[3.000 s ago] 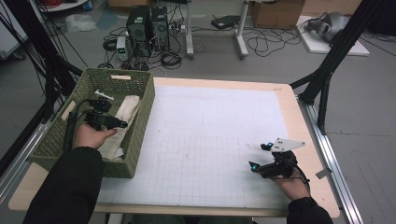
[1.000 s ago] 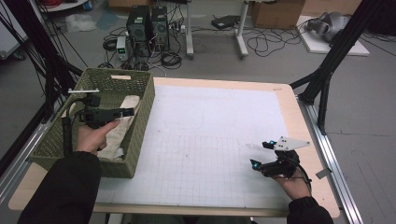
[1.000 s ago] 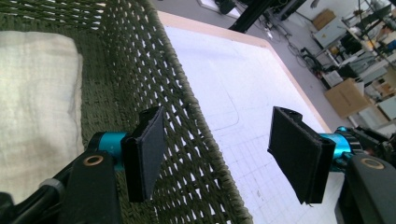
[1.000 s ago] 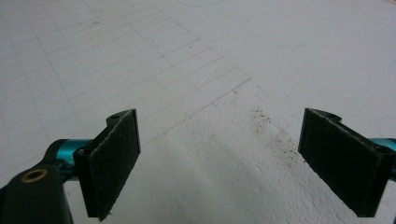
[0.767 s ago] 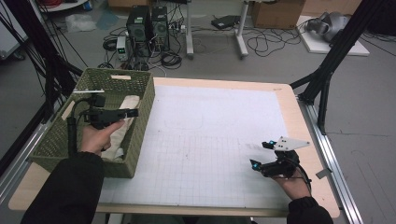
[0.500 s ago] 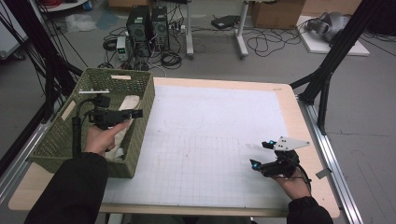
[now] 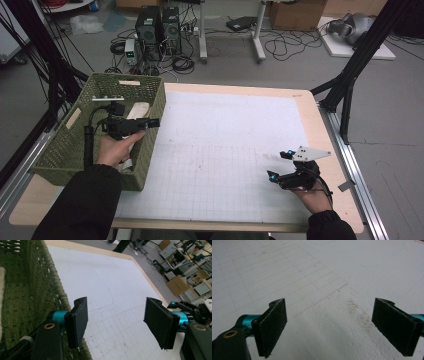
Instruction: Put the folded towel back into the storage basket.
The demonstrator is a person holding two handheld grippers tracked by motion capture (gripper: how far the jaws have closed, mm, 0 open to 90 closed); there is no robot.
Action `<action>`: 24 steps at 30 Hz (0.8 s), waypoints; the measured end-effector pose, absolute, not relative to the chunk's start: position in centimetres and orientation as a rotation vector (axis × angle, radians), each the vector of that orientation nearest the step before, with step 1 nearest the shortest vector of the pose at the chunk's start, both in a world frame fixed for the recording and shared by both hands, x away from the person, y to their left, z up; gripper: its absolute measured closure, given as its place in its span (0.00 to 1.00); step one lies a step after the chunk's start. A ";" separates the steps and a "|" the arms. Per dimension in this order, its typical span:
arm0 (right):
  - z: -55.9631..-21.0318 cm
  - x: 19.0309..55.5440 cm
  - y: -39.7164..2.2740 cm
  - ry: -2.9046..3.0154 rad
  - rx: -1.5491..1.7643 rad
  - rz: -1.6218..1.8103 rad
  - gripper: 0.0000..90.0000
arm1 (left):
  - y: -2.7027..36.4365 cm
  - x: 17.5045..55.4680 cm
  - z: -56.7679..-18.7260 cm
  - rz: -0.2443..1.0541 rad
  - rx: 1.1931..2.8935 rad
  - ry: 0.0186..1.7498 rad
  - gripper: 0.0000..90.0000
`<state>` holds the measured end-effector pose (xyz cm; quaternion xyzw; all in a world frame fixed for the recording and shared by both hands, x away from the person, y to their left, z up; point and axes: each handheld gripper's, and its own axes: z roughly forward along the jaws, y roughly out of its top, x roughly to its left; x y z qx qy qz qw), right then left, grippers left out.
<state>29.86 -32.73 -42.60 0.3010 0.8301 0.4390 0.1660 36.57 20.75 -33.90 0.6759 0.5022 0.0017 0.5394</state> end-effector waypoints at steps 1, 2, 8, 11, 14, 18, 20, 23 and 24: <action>-42.6 29.9 -32.7 2.363 0.857 1.250 0.13 | 20.6 36.6 -33.9 0.003 1.602 1.193 0.40; -42.6 29.9 -32.7 2.366 0.856 1.250 0.13 | 20.4 36.6 -33.9 0.003 1.602 1.192 0.40; -42.6 29.9 -32.7 2.366 0.855 1.251 0.13 | 19.6 36.4 -33.7 0.007 1.611 1.185 0.40; -42.7 29.9 -32.7 2.369 0.852 1.249 0.13 | 19.2 36.4 -33.7 0.010 1.614 1.182 0.40; -42.6 29.9 -32.7 2.369 0.851 1.250 0.13 | 18.8 36.3 -33.7 0.017 1.617 1.185 0.40; -42.6 29.9 -32.7 2.367 0.851 1.252 0.13 | 18.1 36.3 -33.7 0.028 1.632 1.194 0.40; -42.6 30.0 -32.7 2.369 0.854 1.253 0.13 | 17.8 36.3 -33.6 0.032 1.646 1.193 0.40; -42.6 29.9 -32.7 2.366 0.854 1.257 0.13 | 17.5 36.2 -33.5 0.050 1.641 1.198 0.40; -42.6 30.0 -32.7 2.365 0.854 1.259 0.13 | 17.4 36.2 -33.5 0.051 1.637 1.200 0.40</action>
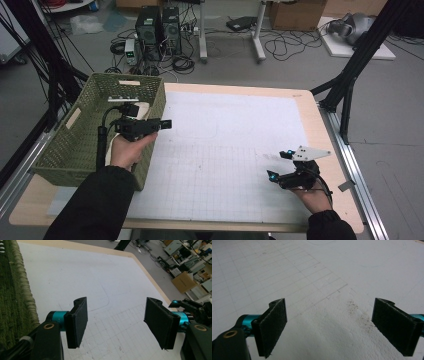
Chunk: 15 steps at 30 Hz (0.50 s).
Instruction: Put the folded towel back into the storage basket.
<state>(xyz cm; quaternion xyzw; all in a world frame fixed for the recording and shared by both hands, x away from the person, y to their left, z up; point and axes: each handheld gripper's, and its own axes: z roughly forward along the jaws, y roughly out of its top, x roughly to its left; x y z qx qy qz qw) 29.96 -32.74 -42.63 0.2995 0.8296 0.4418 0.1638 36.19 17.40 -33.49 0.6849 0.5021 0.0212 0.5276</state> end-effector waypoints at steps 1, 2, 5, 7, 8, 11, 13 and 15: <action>-42.6 30.0 -32.7 2.365 0.853 1.260 0.13 | 17.3 36.2 -33.5 0.050 1.634 1.198 0.39; -42.6 30.0 -32.7 2.367 0.852 1.258 0.13 | 17.2 36.1 -33.4 0.056 1.637 1.198 0.39; -42.6 30.0 -32.7 2.368 0.853 1.256 0.13 | 16.8 36.0 -33.4 0.066 1.630 1.200 0.39; -42.6 30.0 -32.7 2.366 0.856 1.257 0.13 | 16.4 35.9 -33.3 0.077 1.632 1.199 0.39; -42.6 30.0 -32.7 2.364 0.852 1.260 0.13 | 16.2 35.8 -33.3 0.080 1.633 1.197 0.39; -42.6 30.0 -32.7 2.365 0.850 1.261 0.13 | 15.8 35.7 -33.3 0.089 1.637 1.199 0.39; -42.6 30.0 -32.7 2.364 0.851 1.264 0.13 | 15.6 35.6 -33.3 0.088 1.633 1.196 0.39; -42.6 30.0 -32.7 2.364 0.849 1.261 0.13 | 15.3 35.5 -33.3 0.099 1.633 1.201 0.39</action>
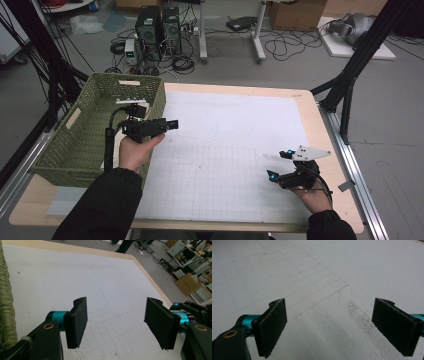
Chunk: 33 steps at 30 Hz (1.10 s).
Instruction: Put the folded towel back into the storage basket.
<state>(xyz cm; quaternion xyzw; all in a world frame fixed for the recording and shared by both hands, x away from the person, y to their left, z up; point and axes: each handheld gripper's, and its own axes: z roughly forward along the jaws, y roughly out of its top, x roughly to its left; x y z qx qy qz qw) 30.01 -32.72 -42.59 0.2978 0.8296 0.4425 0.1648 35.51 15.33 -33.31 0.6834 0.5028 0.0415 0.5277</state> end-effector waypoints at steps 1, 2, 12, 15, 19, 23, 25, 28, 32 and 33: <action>-42.6 30.0 -32.7 2.364 0.850 1.262 0.13 | 15.2 35.5 -33.3 0.104 1.633 1.211 0.39; -42.6 30.0 -32.7 2.364 0.849 1.263 0.13 | 15.2 35.5 -33.3 0.105 1.626 1.213 0.39; -42.6 30.0 -32.7 2.366 0.850 1.264 0.13 | 13.8 35.3 -33.7 0.102 1.602 1.216 0.39; -42.6 30.0 -32.6 2.373 0.853 1.263 0.13 | 13.4 35.2 -33.8 0.104 1.589 1.218 0.39; -42.6 30.0 -32.7 2.365 0.849 1.271 0.13 | 13.1 35.2 -33.9 0.101 1.573 1.220 0.39; -42.6 30.0 -32.7 2.366 0.846 1.268 0.13 | 12.7 35.3 -34.0 0.100 1.575 1.215 0.39; -42.5 30.0 -32.7 2.367 0.845 1.265 0.13 | 12.4 35.3 -34.1 0.095 1.578 1.210 0.39; -42.5 30.0 -32.7 2.366 0.850 1.271 0.13 | 12.0 35.3 -34.2 0.086 1.580 1.206 0.39; -42.6 30.1 -32.7 2.367 0.845 1.270 0.13 | 11.3 35.3 -34.5 0.071 1.581 1.194 0.39; -42.6 30.1 -32.7 2.367 0.846 1.270 0.13 | 11.0 35.3 -34.6 0.070 1.586 1.196 0.39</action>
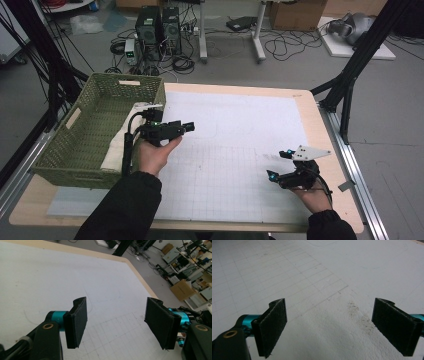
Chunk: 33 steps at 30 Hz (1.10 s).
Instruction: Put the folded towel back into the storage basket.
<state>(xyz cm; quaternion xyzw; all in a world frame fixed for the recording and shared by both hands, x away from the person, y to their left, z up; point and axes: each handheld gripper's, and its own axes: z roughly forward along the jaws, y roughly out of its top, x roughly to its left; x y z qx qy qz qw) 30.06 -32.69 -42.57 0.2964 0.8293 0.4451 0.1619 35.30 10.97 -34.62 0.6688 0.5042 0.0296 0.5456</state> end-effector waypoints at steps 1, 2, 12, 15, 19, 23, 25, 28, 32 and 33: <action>-42.6 30.1 -32.7 2.365 0.848 1.270 0.13 | 10.8 35.3 -34.7 0.067 1.587 1.194 0.39; -42.5 30.1 -32.7 2.367 0.847 1.270 0.13 | 10.6 35.3 -34.7 0.067 1.585 1.189 0.39; -42.6 30.1 -32.7 2.368 0.842 1.271 0.13 | 9.7 35.1 -34.8 0.086 1.581 1.190 0.39; -42.6 30.1 -32.7 2.368 0.843 1.272 0.13 | 9.6 34.9 -34.8 0.110 1.581 1.190 0.39; -42.6 30.2 -32.6 2.369 0.839 1.271 0.13 | 9.1 34.7 -35.0 0.124 1.596 1.184 0.39; -42.6 30.1 -32.7 2.369 0.842 1.271 0.13 | 8.4 34.4 -35.1 0.138 1.603 1.176 0.39; -42.6 30.1 -32.7 2.368 0.842 1.276 0.13 | 8.0 34.3 -35.2 0.149 1.601 1.172 0.39; -42.6 30.1 -32.7 2.370 0.842 1.273 0.13 | 7.7 34.1 -35.4 0.158 1.610 1.171 0.39; -42.5 30.1 -32.7 2.369 0.843 1.275 0.13 | 7.5 33.9 -35.8 0.163 1.606 1.177 0.39; -42.5 30.1 -32.7 2.366 0.841 1.274 0.13 | 7.4 33.8 -35.9 0.168 1.608 1.174 0.39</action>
